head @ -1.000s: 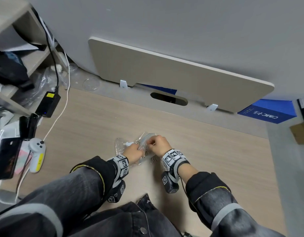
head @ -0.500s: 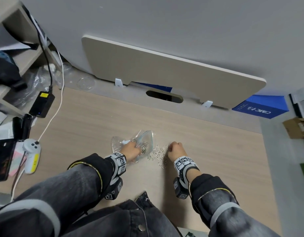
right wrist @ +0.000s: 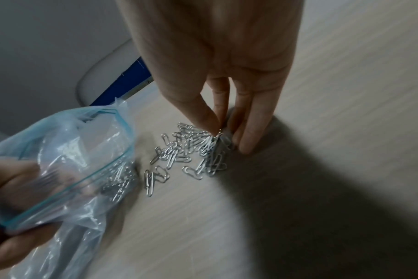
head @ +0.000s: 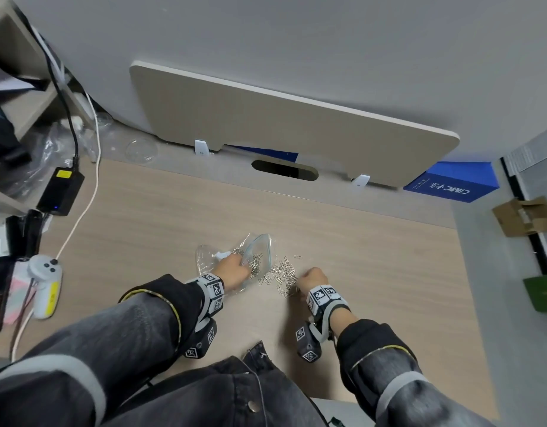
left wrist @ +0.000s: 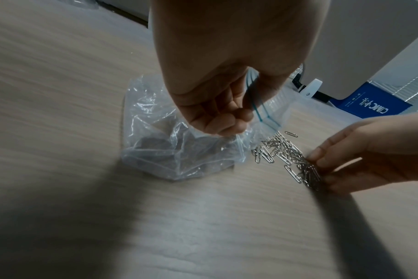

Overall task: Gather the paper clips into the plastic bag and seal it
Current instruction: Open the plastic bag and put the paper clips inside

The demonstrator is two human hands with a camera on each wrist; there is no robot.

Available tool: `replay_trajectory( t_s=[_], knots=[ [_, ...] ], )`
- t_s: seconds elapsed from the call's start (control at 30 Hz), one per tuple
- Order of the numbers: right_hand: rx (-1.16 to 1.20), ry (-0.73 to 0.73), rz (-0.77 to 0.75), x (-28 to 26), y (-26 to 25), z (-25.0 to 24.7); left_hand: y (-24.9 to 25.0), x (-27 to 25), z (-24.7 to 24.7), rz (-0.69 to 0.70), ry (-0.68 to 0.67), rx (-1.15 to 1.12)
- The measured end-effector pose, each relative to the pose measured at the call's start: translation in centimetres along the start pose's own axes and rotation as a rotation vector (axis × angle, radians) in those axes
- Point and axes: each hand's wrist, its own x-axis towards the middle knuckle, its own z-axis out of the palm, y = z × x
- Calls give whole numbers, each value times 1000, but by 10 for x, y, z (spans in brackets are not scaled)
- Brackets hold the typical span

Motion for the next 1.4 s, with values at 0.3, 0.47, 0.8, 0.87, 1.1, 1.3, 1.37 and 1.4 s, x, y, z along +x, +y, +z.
replay_trajectory(
  t_s=[0.3,0.47,0.8,0.87,1.1,1.3,1.37,1.4],
  knots=[
    [156,-154,-131,-6,-3,-6,-1,2,-4,-11,6,-31],
    [-213,-436,-245,-19,-2,0,-3,-2,-4,0,17,-22],
    [-183,127,-383,0,-27,-6,-12,2,-13,-10,117,-6],
    [-205,157,-300,0,-27,-4,-14,2,-15,-11,109,-2],
    [-312,54,-327,-9,-35,27,-17,3,-15,-22,103,-28],
    [-339,59,-359,-8,-39,42,-21,2,-14,-27,104,-39],
    [-334,58,-385,-5,-38,41,-24,3,-14,-27,102,-37],
    [-342,66,-402,-4,-38,40,-24,3,-14,-26,101,-35]
  ],
)
